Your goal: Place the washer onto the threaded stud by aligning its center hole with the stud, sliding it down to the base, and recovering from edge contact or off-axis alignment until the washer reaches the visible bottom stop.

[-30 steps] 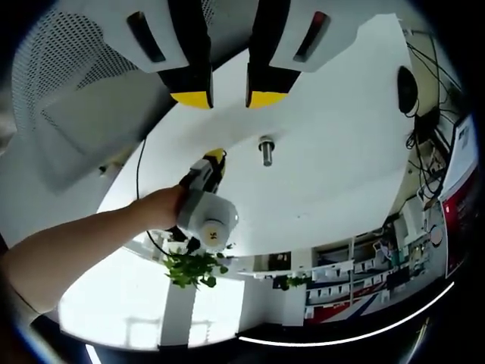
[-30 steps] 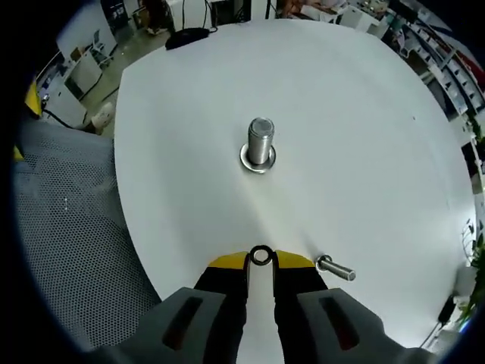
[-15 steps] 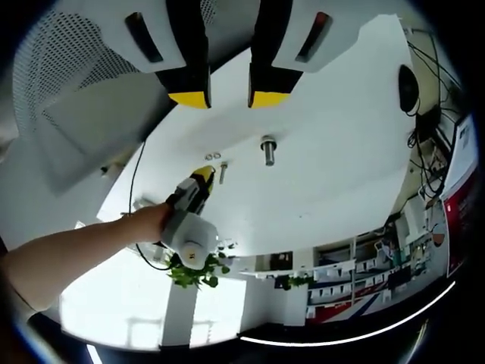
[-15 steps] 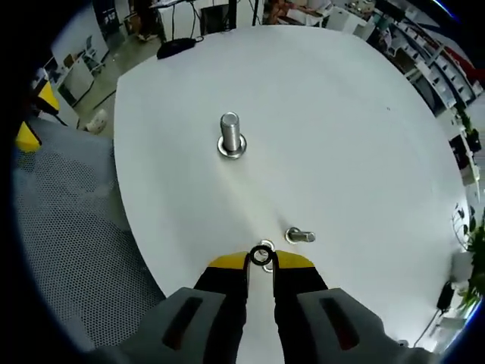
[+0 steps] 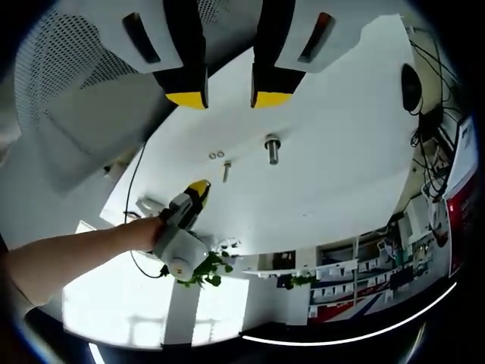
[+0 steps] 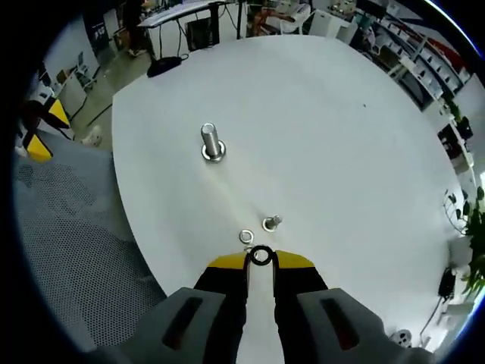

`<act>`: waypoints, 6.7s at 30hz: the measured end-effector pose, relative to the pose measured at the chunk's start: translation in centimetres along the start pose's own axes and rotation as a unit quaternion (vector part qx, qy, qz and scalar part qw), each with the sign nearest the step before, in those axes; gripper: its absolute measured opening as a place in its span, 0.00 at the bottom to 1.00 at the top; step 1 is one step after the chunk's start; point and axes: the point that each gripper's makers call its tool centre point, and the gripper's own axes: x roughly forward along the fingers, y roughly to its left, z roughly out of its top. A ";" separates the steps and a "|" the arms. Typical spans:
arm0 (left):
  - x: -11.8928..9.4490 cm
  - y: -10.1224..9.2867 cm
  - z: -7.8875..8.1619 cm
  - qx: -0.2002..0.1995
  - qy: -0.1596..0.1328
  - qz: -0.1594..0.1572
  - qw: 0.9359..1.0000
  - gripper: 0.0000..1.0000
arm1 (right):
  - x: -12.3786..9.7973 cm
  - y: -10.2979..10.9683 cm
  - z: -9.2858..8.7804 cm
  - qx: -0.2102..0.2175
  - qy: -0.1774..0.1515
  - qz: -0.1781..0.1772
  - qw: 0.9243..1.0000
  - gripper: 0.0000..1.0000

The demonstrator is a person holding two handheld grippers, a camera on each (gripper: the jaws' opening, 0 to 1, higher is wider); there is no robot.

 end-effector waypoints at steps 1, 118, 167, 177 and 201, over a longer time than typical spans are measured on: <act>0.0 0.0 0.0 0.000 0.000 0.000 1.000 0.20 | -0.1 -0.2 0.1 0.002 -0.002 -0.002 1.000 0.13; 0.0 0.8 -0.7 -0.006 0.018 0.021 1.000 0.16 | 7.9 2.2 -4.4 0.026 0.068 0.044 0.996 0.29; 0.0 1.1 -0.5 -0.005 0.015 0.025 1.000 0.12 | 7.9 2.1 -3.8 0.010 0.104 0.012 0.994 0.14; 0.0 1.1 -0.5 -0.004 0.014 0.027 1.000 0.12 | 8.0 2.0 -3.8 0.052 0.082 0.003 0.995 0.14; -0.1 0.9 -0.3 -0.002 0.009 0.021 1.000 0.12 | 7.8 2.0 -4.0 0.091 0.045 -0.024 0.995 0.14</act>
